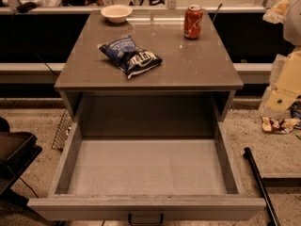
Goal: Close top drawer
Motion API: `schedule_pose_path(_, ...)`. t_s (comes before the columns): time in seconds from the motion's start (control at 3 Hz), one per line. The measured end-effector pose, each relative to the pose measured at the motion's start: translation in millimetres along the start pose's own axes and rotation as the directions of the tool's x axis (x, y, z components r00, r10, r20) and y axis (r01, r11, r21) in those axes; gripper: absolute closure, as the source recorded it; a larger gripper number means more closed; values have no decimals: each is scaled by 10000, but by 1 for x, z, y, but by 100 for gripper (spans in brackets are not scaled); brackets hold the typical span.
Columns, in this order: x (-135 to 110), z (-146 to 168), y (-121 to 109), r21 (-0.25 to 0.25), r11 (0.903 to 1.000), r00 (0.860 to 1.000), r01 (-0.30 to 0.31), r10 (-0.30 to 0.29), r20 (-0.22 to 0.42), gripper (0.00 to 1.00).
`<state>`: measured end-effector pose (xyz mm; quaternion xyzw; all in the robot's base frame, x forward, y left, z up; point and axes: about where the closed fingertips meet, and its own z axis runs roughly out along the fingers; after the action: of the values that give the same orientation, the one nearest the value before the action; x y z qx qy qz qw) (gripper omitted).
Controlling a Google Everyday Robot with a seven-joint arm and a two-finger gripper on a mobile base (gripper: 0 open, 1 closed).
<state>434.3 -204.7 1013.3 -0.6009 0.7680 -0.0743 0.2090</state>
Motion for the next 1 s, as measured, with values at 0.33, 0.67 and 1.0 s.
schedule_pose_path(0.33,0,0,0,2,10000,10000,0,0,0,0)
schedule_pose_path(0.67,10,14,9,117,9988,9988,-473,472,102,0)
schedule_pose_path(1.0,29,28,35,428,9920,9920,-1187,1166,475,0)
